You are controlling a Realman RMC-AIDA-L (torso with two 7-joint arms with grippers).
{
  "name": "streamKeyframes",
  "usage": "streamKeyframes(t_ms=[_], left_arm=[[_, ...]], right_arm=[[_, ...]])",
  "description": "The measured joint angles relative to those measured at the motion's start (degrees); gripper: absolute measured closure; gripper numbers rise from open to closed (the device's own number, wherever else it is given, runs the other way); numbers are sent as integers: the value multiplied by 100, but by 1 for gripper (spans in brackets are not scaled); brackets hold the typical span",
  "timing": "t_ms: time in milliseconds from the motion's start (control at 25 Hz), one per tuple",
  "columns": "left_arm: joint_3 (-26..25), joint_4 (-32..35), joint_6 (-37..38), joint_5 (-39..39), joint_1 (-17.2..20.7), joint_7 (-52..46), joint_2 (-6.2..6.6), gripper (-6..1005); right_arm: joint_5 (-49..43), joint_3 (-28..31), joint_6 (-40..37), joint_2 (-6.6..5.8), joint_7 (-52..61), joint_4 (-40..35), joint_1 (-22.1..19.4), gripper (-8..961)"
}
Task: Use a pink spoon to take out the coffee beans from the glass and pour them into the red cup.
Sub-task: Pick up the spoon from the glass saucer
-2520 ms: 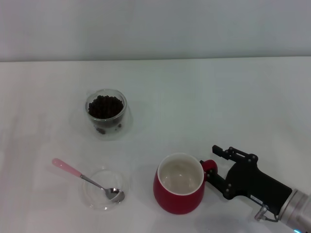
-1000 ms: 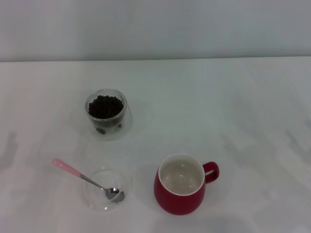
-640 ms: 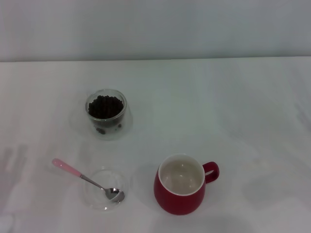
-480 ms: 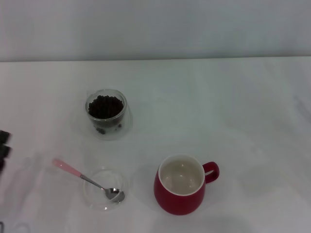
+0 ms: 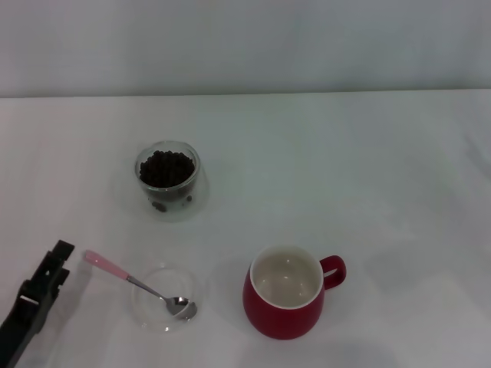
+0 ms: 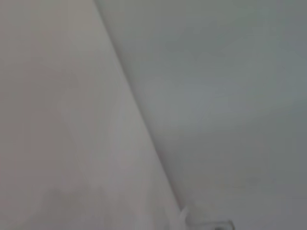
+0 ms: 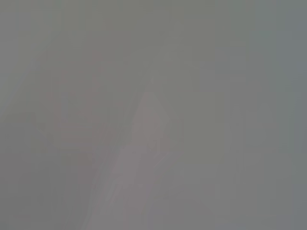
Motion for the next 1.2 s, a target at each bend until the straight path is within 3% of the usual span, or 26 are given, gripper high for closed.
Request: streamKeyframes(t_ms=[480,840,960,1200], left_arm=[[-7,42,391,460,-476,125,-3,270],[-106,-183,297,484,-524,496,-59,269],[-561,-399,125,849,-462,895,-50,269],[-892,-405,176,1289,-420,973,-44,269]], right_arm=[[3,-21,18,91,-30,50,-30,268],[-8,-15,27,95,-147,62,-55,268],[-2,-16,35,102,-303,128,-54,268],[4,17,40,105,-320,144,-53,268]])
